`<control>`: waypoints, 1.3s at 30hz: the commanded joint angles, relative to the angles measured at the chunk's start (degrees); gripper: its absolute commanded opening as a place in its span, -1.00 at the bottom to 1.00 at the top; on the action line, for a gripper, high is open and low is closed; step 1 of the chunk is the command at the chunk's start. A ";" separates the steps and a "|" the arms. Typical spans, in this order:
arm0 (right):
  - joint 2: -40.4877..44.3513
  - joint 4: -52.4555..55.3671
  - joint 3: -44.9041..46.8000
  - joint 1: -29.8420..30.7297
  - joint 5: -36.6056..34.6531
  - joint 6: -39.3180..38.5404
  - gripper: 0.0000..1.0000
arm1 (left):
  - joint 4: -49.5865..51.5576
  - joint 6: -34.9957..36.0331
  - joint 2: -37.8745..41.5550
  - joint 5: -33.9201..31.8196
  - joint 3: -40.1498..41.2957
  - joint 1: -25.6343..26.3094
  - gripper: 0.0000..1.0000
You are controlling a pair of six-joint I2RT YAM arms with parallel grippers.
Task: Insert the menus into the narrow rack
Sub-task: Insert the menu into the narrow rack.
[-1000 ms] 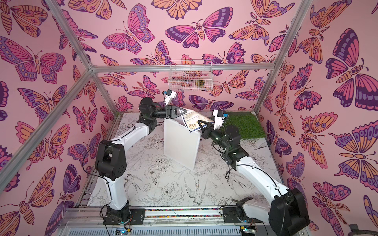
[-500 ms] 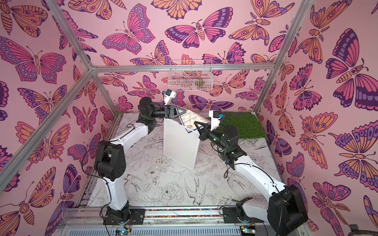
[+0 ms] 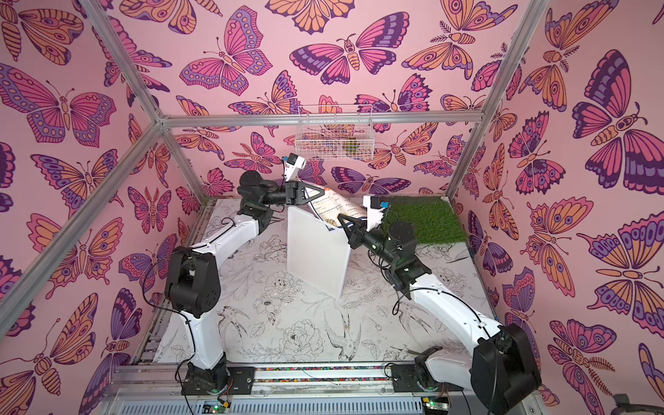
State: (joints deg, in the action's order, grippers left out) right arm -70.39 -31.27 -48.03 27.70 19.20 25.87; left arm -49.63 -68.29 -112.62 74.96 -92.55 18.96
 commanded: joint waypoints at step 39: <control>4.91 5.41 -0.46 -3.01 -3.56 5.01 0.34 | 3.79 10.33 -1.19 2.37 0.99 -0.24 -0.97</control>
State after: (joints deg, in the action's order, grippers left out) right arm -67.09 -25.45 -47.92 25.89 13.82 29.08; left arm -45.15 -58.96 -113.78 75.29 -91.88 19.03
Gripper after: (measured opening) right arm 0.663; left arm 0.042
